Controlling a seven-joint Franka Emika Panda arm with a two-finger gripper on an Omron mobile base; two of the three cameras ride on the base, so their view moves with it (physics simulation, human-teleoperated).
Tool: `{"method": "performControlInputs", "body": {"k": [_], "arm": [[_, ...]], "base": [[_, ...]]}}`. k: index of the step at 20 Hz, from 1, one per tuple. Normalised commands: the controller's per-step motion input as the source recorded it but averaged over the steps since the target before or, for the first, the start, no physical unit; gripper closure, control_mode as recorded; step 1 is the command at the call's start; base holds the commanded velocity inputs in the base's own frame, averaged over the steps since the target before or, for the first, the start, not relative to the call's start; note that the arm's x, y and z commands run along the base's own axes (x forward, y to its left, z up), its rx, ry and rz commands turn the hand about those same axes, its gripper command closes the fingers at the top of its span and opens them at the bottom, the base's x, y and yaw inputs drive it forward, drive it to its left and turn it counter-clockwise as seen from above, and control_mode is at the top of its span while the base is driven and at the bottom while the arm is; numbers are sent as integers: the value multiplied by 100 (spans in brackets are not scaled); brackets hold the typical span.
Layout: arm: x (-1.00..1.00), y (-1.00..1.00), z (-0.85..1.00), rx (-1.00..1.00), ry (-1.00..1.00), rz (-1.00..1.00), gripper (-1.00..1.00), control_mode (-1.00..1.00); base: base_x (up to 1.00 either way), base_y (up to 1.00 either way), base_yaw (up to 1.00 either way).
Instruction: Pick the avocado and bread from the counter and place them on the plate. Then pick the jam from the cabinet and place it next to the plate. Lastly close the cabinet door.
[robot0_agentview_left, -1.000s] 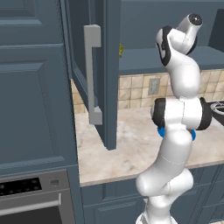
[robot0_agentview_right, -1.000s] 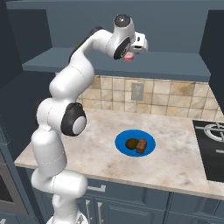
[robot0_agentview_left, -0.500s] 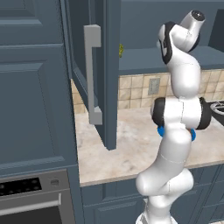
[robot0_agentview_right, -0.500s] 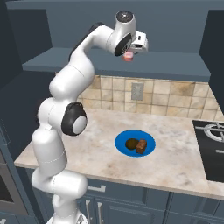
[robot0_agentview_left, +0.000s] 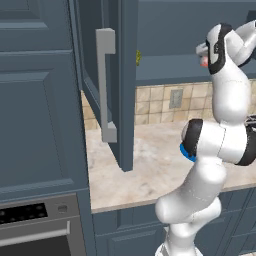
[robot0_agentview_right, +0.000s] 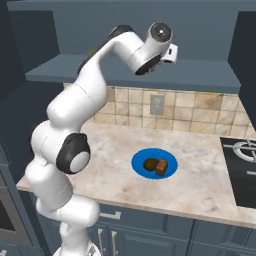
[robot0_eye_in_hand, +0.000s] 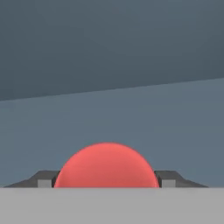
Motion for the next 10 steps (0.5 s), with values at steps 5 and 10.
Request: {"method": "performControlInputs", "body": {"k": [5, 10], "arm": [[-100, 1, 13, 0, -54, 6, 100, -100], [-100, 28, 7, -6, -31, 4, 100, -100]], "base": [[0, 0, 0], [0, 0, 0]]}}
